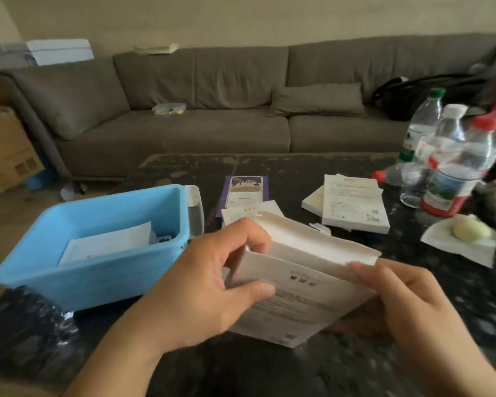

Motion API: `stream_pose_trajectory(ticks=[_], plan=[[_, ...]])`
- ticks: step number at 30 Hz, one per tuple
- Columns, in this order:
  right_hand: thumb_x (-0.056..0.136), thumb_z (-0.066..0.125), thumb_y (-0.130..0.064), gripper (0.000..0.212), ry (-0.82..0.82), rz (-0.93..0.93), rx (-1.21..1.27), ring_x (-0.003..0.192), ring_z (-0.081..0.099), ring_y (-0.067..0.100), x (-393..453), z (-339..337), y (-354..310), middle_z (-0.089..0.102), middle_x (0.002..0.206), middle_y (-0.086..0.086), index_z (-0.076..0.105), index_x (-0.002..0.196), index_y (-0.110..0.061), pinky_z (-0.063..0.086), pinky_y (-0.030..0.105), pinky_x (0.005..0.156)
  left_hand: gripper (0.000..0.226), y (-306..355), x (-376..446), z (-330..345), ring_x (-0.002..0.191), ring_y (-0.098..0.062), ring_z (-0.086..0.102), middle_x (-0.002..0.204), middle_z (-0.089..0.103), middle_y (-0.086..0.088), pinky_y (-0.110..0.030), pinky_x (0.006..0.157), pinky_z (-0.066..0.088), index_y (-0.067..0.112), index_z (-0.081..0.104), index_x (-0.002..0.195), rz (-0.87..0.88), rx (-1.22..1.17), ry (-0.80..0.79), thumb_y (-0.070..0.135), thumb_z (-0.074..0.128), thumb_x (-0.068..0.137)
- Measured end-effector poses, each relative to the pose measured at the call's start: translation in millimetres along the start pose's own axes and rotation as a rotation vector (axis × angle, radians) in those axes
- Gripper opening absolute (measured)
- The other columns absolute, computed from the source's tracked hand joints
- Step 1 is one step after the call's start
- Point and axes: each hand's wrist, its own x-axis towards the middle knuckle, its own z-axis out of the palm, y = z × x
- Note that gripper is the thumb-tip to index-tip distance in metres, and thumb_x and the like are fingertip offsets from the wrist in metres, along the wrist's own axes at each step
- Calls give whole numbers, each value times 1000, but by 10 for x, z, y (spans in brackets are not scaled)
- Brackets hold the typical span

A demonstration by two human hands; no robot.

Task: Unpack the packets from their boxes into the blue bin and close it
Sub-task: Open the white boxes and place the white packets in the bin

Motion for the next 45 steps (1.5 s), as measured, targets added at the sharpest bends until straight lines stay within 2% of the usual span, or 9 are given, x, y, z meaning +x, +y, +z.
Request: stream_pose_trajectory(ticks=[5, 10, 19, 22, 27, 30, 33, 37, 45], plan=[[88, 56, -22, 26, -162, -142, 100, 79, 73, 18, -104, -210, 47, 77, 86, 5, 80, 85, -30, 60, 32, 68, 42, 17, 72, -95, 108, 32, 34, 104, 35, 63, 9, 64, 38, 53, 40, 96, 109, 402, 52, 64, 61, 61], [72, 74, -57, 54, -335, -163, 155, 83, 70, 20, 5, -307, 219, 74, 101, 13, 74, 107, -17, 58, 32, 64, 33, 34, 38, -266, 91, 2, 63, 96, 60, 35, -9, 65, 50, 50, 65, 100, 206, 459, -53, 63, 53, 72], [55, 75, -76, 80, -490, -68, 418, 75, 70, 26, 247, -168, 370, 73, 91, 20, 76, 95, -7, 56, 33, 58, 42, -37, -109, -297, 93, 19, 52, 84, 53, 43, 3, 54, 41, 51, 34, 90, 187, 512, 59, 53, 72, 71], [33, 77, -82, 72, -424, -9, 264, 61, 67, 7, 301, -24, 377, 73, 69, 2, 81, 71, -20, 53, 19, 57, 30, -121, -132, -273, 72, 0, 59, 69, 49, 30, 1, 58, 43, 39, 41, 87, 351, 557, 128, 54, 64, 75], [88, 50, -59, 56, -518, 218, 8, 108, 66, 32, 460, 118, 444, 71, 114, 12, 72, 112, -13, 53, 42, 95, 25, -219, -215, -107, 88, -8, 72, 102, 73, 3, -20, 79, 58, 15, 59, 102, 591, 343, 323, 25, 73, 84], [88, 40, -61, 57, -560, 370, -6, 93, 73, 21, 523, 176, 452, 76, 104, 3, 74, 106, -18, 55, 26, 76, 29, -294, -253, 55, 94, -8, 72, 112, 69, 3, -20, 81, 57, 12, 58, 108, 612, 190, 422, 15, 74, 83], [87, 54, -44, 45, -515, 478, 116, 69, 74, 22, 512, 169, 440, 76, 92, 14, 74, 98, -6, 57, 26, 56, 43, -378, -248, 161, 111, -8, 67, 127, 63, 10, -21, 89, 56, 21, 56, 120, 466, 24, 452, 21, 74, 81], [84, 57, -42, 45, -321, 423, 107, 83, 74, 34, 560, 81, 446, 74, 100, 19, 67, 109, -6, 61, 38, 67, 48, -358, -247, 256, 118, -8, 60, 124, 59, 21, -21, 89, 55, 50, 60, 114, 60, -304, 430, 34, 78, 72], [94, 55, -40, 16, -31, 262, -103, 56, 72, 19, 431, -175, 154, 75, 69, -2, 66, 87, -30, 53, 33, 57, 23, -390, -250, 469, 93, -24, 75, 104, 77, -5, -42, 78, 56, 29, 75, 106, -583, -1007, 378, 27, 61, 89]])
